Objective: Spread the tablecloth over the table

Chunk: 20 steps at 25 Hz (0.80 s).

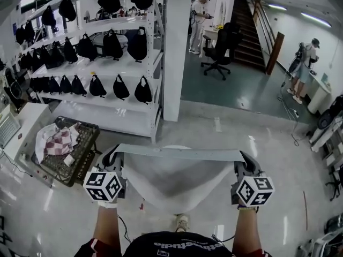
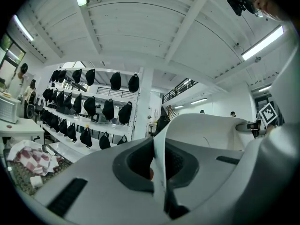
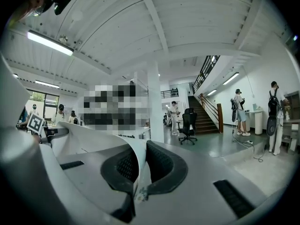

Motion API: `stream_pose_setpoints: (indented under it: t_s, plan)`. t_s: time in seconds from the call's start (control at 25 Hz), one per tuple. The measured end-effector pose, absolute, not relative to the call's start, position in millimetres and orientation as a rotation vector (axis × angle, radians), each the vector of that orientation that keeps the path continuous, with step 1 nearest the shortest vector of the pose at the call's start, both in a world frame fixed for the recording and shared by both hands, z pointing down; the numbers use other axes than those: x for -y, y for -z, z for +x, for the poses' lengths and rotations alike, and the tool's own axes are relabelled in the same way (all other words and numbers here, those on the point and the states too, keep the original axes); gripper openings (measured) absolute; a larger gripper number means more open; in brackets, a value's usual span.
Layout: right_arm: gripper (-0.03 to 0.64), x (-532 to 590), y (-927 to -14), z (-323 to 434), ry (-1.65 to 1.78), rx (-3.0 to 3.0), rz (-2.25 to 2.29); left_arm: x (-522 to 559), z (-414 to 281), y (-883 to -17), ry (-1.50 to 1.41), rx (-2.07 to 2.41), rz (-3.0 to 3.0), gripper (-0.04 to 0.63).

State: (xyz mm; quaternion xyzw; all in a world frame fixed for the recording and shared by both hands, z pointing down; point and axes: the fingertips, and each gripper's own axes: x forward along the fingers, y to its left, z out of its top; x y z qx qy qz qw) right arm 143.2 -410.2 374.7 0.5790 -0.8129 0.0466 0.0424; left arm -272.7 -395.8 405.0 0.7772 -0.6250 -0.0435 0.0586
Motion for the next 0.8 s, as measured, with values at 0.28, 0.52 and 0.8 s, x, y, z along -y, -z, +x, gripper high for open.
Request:
stream_pose_setpoints:
  t_s: [0.28, 0.52, 0.8]
  plan:
    - [0.028, 448, -365, 152, -0.131, 2.535, 1.754, 425, -264, -389, 0.13, 1.926, 2.355, 0.018]
    - [0.028, 481, -351, 156, -0.108, 2.571, 1.744, 453, -260, -373, 0.145, 1.961, 2.351, 0.018]
    - [0.028, 520, -337, 158, -0.102, 2.603, 1.733, 489, -258, -355, 0.179, 1.975, 2.35, 0.018]
